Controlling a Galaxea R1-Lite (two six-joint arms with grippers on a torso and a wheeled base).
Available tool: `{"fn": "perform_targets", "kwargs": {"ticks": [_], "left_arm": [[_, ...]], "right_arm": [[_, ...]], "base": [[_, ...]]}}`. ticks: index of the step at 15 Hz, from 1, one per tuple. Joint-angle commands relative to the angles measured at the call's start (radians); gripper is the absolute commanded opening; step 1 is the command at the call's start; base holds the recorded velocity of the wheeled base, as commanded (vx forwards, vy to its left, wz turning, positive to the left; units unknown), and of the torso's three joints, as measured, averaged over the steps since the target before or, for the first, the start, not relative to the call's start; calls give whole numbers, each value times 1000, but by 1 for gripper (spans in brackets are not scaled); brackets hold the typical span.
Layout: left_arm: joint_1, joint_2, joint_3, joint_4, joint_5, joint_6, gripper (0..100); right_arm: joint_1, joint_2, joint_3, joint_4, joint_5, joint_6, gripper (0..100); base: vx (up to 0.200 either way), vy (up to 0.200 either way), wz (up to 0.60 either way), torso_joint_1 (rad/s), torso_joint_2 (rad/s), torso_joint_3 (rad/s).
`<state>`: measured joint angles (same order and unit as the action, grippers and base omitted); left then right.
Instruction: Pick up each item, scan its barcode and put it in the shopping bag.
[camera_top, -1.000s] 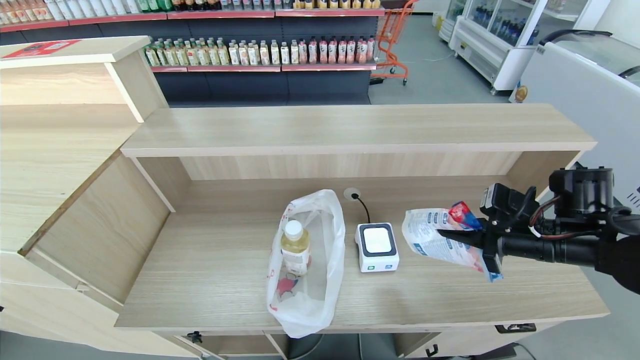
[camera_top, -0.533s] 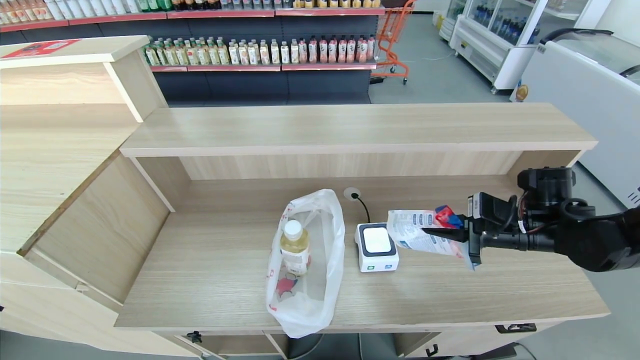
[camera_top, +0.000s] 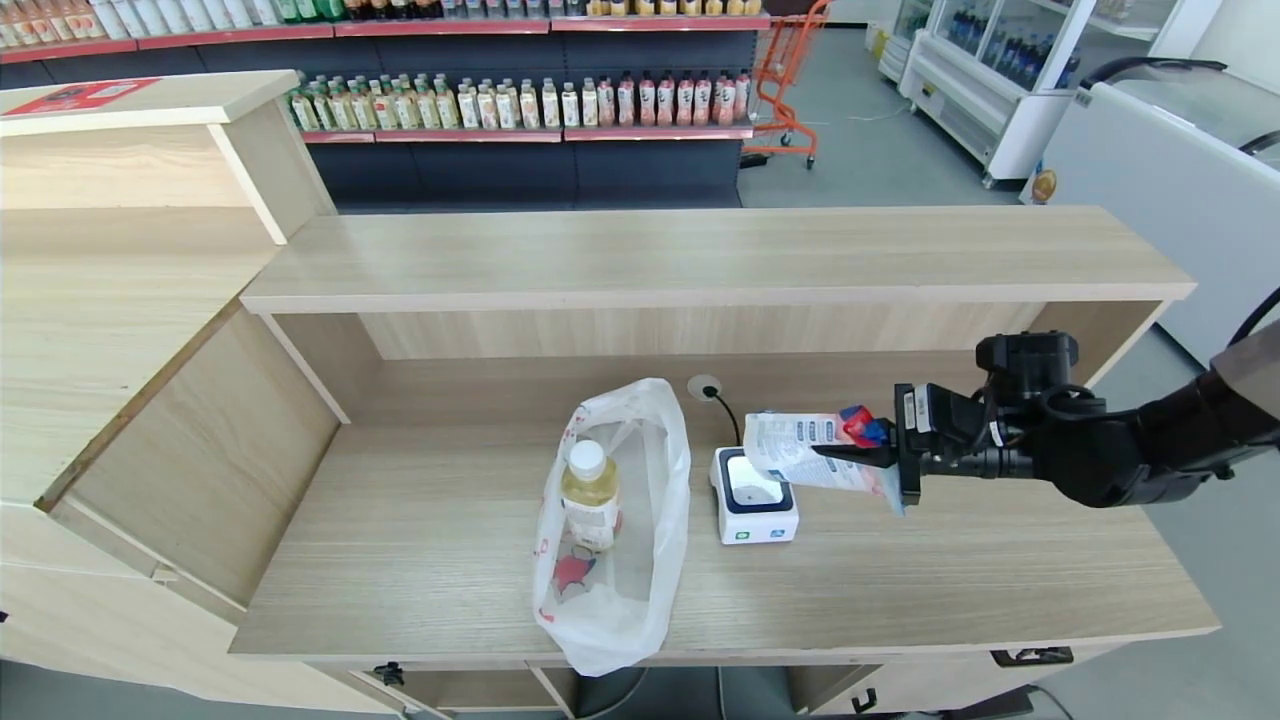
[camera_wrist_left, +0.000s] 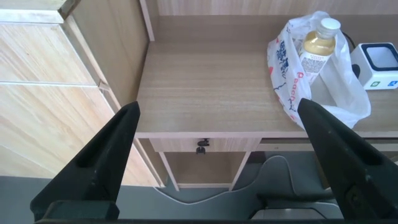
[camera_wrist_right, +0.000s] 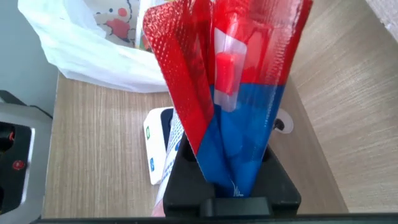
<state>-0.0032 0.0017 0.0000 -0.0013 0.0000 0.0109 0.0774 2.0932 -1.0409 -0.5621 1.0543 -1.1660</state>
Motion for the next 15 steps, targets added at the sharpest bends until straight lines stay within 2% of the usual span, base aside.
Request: {"fn": "perform_targets", "kwargs": {"ticks": [1, 15], "left_arm": [[0, 0, 0, 0, 0, 0, 100], [0, 0, 0, 0, 0, 0, 100]], "right_arm": [[-4, 73, -30, 1, 46, -4, 0], [-10, 214, -133, -1, 110, -138, 0]], "base": [[0, 0, 0, 0, 0, 0], [0, 0, 0, 0, 0, 0]]}}
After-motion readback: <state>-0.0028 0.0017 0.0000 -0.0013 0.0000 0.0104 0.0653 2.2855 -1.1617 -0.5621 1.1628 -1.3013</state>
